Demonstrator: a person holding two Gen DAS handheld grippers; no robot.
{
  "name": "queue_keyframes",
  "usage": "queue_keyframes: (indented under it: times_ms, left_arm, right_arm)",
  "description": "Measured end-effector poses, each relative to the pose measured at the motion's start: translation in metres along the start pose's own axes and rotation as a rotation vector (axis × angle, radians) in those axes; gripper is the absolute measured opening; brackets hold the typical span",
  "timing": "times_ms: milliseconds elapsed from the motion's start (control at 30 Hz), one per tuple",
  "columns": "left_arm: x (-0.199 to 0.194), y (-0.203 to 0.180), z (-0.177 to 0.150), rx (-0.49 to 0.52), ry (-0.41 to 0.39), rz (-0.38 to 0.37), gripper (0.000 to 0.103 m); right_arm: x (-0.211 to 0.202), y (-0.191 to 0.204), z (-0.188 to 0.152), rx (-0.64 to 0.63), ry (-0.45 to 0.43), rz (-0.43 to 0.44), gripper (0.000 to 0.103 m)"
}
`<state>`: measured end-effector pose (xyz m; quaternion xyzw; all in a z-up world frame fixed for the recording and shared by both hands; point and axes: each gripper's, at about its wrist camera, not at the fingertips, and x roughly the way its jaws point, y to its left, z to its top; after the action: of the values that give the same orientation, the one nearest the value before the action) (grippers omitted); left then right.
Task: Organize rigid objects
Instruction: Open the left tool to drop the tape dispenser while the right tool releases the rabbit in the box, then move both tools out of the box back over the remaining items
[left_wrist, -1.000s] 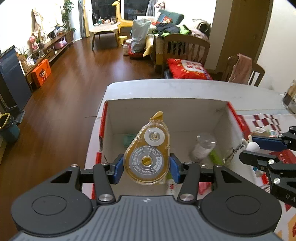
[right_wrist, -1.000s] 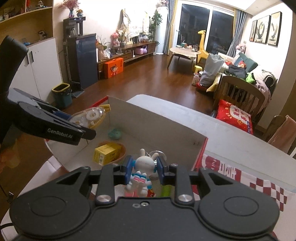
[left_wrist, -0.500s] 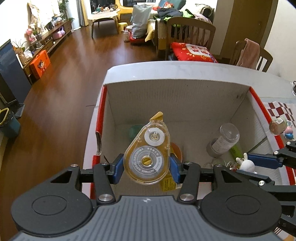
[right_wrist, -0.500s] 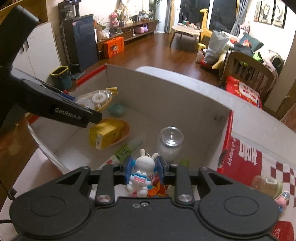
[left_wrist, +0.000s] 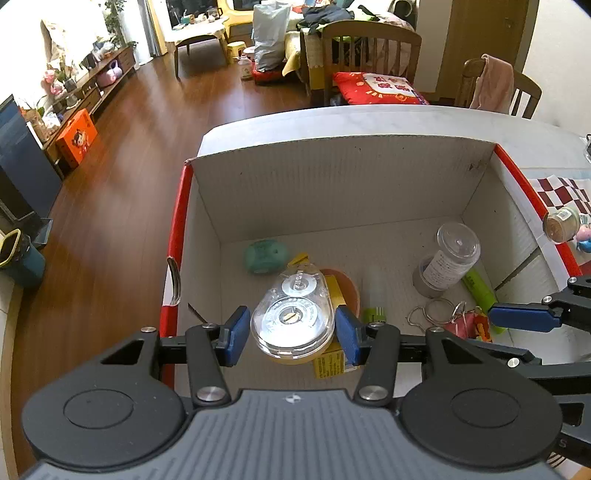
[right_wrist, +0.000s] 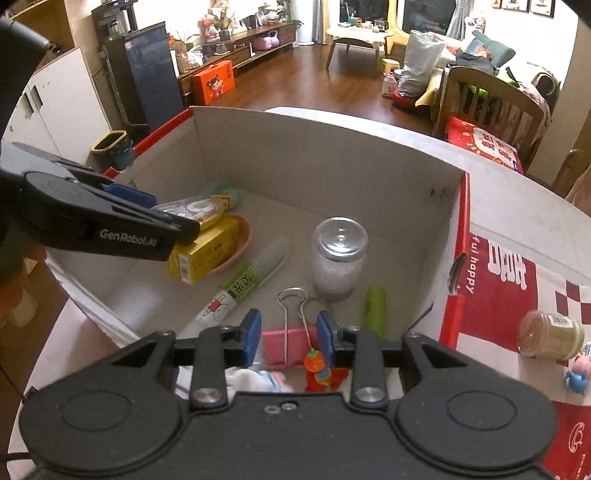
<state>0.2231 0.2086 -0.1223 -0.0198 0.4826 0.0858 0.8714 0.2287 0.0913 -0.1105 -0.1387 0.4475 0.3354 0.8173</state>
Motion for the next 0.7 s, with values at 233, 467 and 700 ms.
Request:
queue_keyframes:
  times_ms: [233, 467, 700]
  left_arm:
    - [-0.005, 0.001, -0.001, -0.021, 0.007, -0.013, 0.052]
    - [-0.018, -0.003, -0.006, -0.025, -0.012, -0.024, 0.055]
    - [-0.041, -0.014, -0.009, -0.013, -0.049, -0.031, 0.058]
  right_arm:
    - [-0.009, -0.005, -0.002, 0.019, -0.014, 0.017, 0.047]
    - [-0.024, -0.004, -0.003, 0.009, -0.053, 0.034, 0.055]
    - [-0.044, -0.002, -0.004, 0.012, -0.091, 0.055, 0.060]
